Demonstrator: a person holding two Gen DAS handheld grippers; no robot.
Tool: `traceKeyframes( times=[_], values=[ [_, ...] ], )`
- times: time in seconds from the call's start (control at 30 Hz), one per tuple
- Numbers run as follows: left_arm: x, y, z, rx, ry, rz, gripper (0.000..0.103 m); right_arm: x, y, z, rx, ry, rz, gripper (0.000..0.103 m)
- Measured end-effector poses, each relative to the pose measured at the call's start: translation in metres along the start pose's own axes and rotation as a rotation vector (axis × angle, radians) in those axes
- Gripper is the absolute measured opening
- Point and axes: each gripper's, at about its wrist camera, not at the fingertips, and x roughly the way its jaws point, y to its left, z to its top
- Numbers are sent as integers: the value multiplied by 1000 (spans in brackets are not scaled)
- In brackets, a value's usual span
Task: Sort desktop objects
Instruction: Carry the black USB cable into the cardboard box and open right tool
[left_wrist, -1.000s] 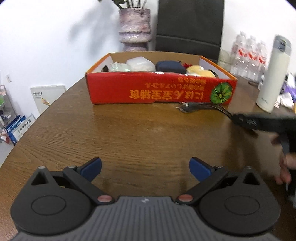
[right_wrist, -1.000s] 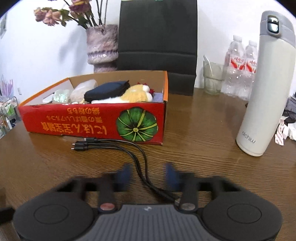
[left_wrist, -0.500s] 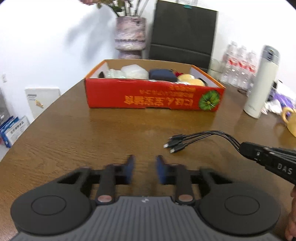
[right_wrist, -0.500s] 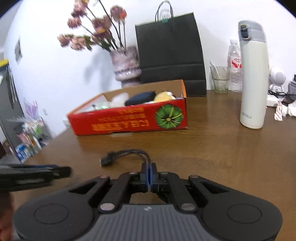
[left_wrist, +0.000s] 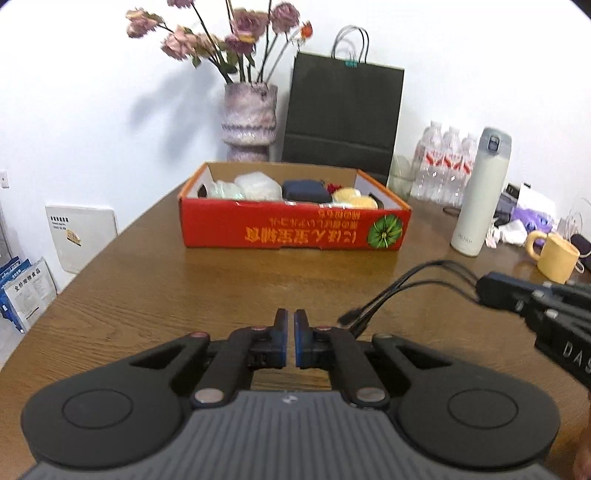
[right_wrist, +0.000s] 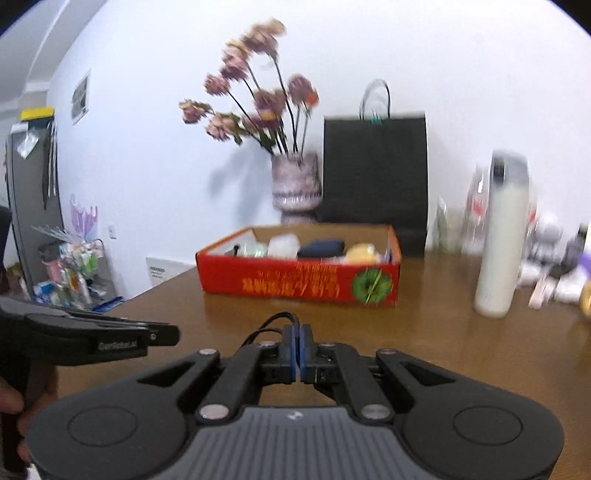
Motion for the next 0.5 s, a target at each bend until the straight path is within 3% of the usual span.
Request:
traceKeyframes(
  times=[0.17, 0.5],
  values=[
    [-10, 3, 14, -3, -48, -8, 3, -8, 8, 21, -28, -61, -23, 1],
    [12, 2, 91, 29, -177, -25, 3, 27, 4, 99, -85, -188, -53, 1]
  ],
)
